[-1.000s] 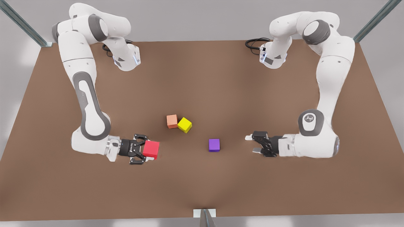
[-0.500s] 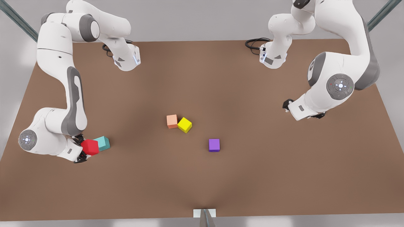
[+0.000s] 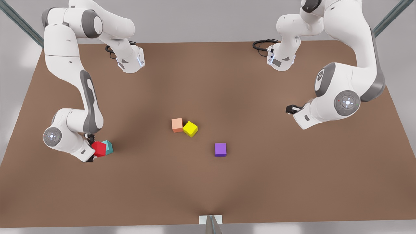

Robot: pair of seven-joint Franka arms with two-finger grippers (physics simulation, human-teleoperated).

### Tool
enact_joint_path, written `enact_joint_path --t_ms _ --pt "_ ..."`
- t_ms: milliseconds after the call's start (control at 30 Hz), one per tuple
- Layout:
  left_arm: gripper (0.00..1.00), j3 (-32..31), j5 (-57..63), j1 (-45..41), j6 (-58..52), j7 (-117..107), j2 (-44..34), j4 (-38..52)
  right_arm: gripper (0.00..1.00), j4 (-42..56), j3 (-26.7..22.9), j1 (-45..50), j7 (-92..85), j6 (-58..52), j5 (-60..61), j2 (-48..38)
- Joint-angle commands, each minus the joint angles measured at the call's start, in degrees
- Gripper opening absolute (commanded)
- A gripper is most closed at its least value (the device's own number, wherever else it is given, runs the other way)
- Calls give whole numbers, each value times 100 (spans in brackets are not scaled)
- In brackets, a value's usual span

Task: Pick up red wooden cube and pass to hand red wooden cube and place in blue wooden cube

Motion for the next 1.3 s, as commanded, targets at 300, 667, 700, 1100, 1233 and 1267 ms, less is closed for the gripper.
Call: enact_joint_path --t_ms 300,667,700,1100,1233,1267 --pt "100 -2 -12 17 -46 -467 95 2 59 -607 -88 -31 1237 973 -118 -117" --pt "100 -2 -3 26 -46 -467 139 -6 100 -906 -71 -31 1254 1131 -65 -125" --pt "100 -2 -3 26 -46 -467 139 -6 100 -906 -71 -40 1254 1131 -57 -125" --pt "100 -2 -3 17 -46 -485 148 2 100 -906 -62 -40 1245 982 -39 -257" --pt "100 -2 -3 17 -37 -485 148 2 100 -871 -62 -40 1219 675 40 -389" --pt "100 -2 -3 17 -37 -485 148 2 100 -853 -62 -31 1219 586 40 -424"
